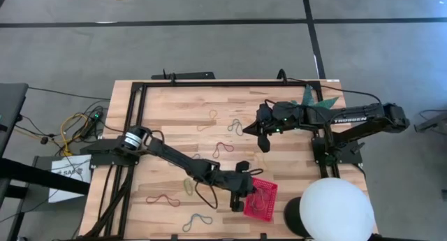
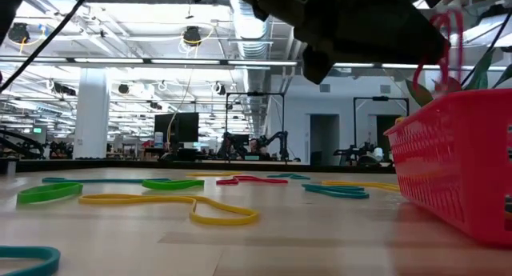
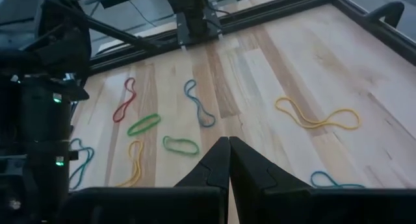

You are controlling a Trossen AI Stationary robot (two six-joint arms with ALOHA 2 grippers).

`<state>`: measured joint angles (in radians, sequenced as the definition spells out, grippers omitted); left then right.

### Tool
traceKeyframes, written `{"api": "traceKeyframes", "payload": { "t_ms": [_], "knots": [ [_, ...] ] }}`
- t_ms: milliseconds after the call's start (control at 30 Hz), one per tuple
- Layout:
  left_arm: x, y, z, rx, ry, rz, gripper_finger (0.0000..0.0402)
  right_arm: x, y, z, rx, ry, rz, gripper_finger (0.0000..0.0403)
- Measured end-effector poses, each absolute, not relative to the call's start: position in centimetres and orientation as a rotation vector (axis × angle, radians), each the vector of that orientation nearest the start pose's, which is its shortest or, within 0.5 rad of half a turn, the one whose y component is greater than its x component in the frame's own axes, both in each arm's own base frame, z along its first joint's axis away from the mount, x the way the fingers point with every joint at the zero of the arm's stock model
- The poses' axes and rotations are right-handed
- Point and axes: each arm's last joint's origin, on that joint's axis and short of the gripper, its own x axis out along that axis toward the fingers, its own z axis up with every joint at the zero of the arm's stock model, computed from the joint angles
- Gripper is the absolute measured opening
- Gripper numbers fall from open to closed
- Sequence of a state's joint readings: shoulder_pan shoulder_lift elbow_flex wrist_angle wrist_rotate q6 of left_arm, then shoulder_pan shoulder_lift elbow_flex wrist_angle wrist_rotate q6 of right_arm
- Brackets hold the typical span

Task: Pick and place items into bin
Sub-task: Put the red rubber band into the red bin, then put the blue rubber band into the red bin

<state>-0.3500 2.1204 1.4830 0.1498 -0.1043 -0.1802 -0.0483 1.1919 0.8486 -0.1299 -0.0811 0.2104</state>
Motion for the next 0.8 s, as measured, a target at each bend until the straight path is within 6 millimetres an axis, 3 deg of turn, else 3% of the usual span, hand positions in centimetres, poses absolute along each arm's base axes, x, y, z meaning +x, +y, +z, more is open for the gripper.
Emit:
{"api": "traceKeyframes", "payload": {
  "t_ms": [433, 633, 800],
  "knots": [
    [44.6, -15.2, 18.0, -0.078, 0.588, -0.194, 0.0114, 25.9, -1.0, 27.9, 0.237, 0.471, -0.017, 0.0001],
    [41.4, -14.0, 22.1, -0.092, 0.743, -0.054, 0.0116, 25.9, -1.0, 27.9, 0.239, 0.471, -0.015, 0.0001],
    [37.1, -12.5, 28.3, -0.047, 0.731, 0.109, 0.0112, 25.9, -1.0, 27.9, 0.269, 0.468, -0.022, 0.0001]
  ]
}}
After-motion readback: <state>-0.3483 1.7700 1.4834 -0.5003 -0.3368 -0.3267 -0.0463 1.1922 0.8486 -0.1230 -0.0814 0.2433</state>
